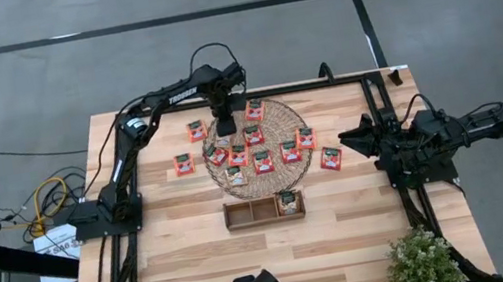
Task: Pick & Place Tea
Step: Put the gold tea bag into the right section of the wooden organizer
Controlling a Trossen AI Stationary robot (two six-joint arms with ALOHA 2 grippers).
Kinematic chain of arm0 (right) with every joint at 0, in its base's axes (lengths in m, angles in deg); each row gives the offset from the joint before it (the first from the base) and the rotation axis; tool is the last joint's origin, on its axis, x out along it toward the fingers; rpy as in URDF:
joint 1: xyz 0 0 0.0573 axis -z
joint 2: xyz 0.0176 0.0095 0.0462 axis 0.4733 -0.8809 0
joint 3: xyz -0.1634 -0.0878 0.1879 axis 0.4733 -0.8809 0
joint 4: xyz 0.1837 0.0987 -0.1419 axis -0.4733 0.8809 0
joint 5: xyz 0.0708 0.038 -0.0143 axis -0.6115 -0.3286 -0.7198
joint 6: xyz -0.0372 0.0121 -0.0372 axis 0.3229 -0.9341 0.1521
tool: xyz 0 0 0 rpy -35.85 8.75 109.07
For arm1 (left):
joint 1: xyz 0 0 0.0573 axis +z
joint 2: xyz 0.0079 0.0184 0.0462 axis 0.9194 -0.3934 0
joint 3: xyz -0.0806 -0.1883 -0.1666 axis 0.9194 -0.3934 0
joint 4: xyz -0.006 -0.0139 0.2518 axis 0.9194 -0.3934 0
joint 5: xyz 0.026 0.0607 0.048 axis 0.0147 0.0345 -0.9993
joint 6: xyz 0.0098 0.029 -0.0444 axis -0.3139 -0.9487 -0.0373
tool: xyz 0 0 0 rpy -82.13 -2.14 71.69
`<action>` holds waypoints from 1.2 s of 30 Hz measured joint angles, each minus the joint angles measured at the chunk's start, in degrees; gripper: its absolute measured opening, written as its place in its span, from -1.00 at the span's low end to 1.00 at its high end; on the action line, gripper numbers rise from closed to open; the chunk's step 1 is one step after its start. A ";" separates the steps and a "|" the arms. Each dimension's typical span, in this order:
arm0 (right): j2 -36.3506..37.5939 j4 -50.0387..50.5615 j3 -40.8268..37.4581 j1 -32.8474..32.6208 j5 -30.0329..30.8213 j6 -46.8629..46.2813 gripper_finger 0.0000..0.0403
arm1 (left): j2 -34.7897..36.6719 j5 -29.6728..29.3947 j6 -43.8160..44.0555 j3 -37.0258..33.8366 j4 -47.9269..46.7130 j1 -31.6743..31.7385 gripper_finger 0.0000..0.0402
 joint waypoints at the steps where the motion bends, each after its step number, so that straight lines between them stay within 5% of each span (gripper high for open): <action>1: 0.00 0.00 0.00 0.00 0.00 0.00 -0.47 | 0.00 0.00 0.08 0.00 -0.03 0.00 -0.62; 20: -0.02 0.00 0.00 0.00 0.00 0.00 -0.47 | 0.09 0.53 2.39 0.04 0.64 -0.03 -0.59; 31: 0.00 0.00 0.00 0.00 0.00 -0.02 -0.47 | 0.11 -1.87 0.35 0.04 -0.80 -0.06 -0.10; 36: 0.00 0.00 0.00 0.00 0.00 -0.02 -0.47 | 0.11 -3.63 2.40 0.04 -0.29 -0.03 -0.04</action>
